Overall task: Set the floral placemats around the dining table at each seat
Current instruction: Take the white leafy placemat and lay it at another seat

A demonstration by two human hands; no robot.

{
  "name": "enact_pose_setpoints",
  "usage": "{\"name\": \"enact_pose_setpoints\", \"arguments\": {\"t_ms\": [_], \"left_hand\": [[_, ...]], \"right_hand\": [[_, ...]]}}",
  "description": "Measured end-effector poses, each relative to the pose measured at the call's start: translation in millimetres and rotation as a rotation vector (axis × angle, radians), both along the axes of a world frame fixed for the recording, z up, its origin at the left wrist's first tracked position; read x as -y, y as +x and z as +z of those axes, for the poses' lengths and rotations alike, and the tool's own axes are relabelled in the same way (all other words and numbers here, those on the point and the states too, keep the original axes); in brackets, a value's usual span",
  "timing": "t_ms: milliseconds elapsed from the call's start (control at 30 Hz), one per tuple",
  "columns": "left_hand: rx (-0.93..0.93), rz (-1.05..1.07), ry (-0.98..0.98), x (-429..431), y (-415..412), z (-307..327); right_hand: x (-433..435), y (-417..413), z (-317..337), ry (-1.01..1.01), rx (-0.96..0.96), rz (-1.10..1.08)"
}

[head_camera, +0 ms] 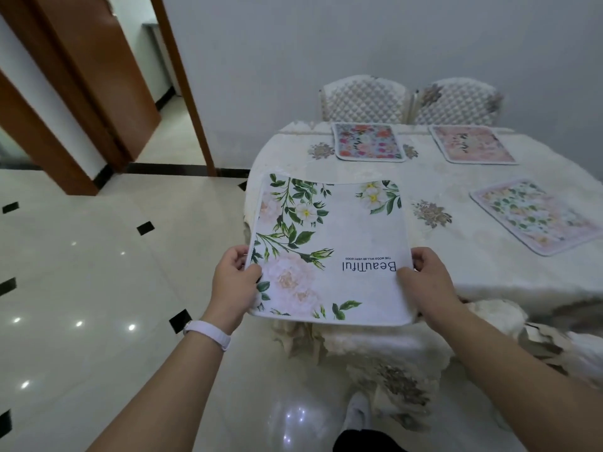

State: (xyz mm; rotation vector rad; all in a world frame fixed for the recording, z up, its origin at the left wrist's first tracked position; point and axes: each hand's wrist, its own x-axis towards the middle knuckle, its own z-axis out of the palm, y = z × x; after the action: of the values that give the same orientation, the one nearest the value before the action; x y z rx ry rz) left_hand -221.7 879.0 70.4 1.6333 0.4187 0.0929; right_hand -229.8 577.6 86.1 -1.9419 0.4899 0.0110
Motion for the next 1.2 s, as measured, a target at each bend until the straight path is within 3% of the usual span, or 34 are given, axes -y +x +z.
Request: {"name": "enact_pose_setpoints", "arguments": {"t_ms": [633,1200], "left_hand": [[-0.155,-0.096,0.097,96.6,160.0,-15.4],[-0.330,-0.318,0.117,110.6,228.5,-108.8]], "right_hand": [[98.6,146.5,-61.0,0.185,-0.071,-0.102],[81.2,143.2,-128.7,0.032,-0.222,-0.380]]}}
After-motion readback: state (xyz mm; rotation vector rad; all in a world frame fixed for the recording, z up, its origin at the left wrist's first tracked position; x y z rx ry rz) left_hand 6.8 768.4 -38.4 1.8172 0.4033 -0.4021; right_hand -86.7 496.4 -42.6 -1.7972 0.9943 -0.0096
